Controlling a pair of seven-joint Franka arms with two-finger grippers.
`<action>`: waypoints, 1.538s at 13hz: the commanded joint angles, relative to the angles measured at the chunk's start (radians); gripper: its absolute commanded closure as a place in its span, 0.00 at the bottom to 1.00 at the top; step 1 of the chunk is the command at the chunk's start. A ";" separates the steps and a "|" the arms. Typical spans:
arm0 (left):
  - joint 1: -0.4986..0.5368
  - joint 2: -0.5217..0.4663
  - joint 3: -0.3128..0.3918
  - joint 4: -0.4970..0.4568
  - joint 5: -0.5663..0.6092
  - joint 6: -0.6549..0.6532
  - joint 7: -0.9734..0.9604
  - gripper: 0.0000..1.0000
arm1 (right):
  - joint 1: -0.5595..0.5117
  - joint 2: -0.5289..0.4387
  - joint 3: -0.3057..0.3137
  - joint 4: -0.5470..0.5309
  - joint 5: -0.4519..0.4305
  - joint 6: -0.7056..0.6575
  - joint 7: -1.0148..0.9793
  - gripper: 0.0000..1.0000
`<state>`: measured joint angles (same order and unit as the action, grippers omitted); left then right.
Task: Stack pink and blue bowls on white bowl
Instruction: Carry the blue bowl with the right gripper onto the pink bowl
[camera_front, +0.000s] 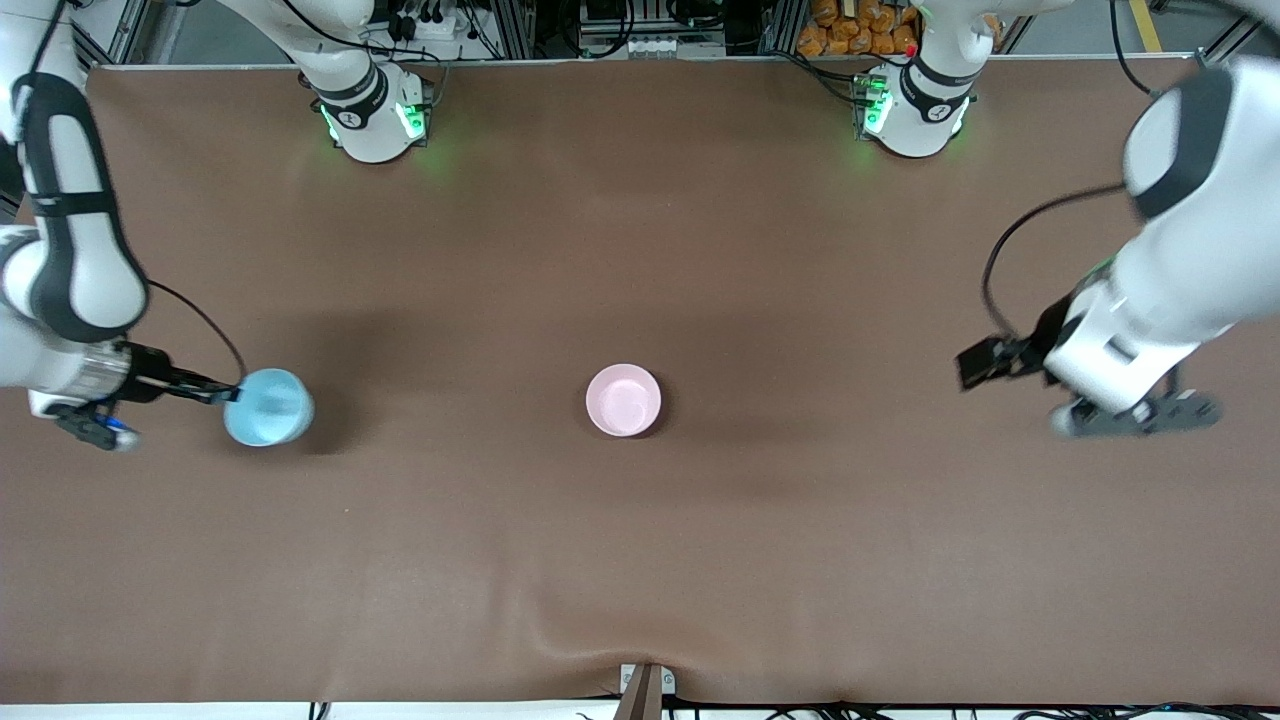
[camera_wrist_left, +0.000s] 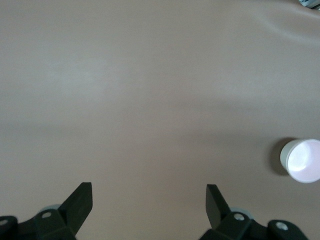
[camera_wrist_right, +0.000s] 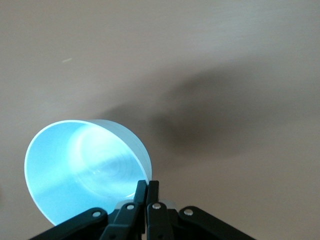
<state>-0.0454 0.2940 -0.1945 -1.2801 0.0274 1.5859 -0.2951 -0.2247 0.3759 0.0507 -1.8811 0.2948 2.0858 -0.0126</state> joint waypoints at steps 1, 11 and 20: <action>-0.022 -0.119 0.094 -0.033 0.002 -0.096 0.126 0.00 | 0.155 -0.020 0.031 -0.003 0.049 0.039 0.205 1.00; -0.042 -0.292 0.211 -0.091 -0.009 -0.221 0.307 0.00 | 0.695 0.076 0.029 0.039 0.046 0.383 1.028 1.00; -0.039 -0.259 0.230 -0.090 -0.049 -0.213 0.310 0.00 | 0.783 0.170 0.021 0.111 0.024 0.410 1.198 1.00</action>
<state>-0.0852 0.0251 0.0294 -1.3712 -0.0045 1.3622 0.0092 0.5433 0.5331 0.0838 -1.7910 0.3282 2.5074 1.1592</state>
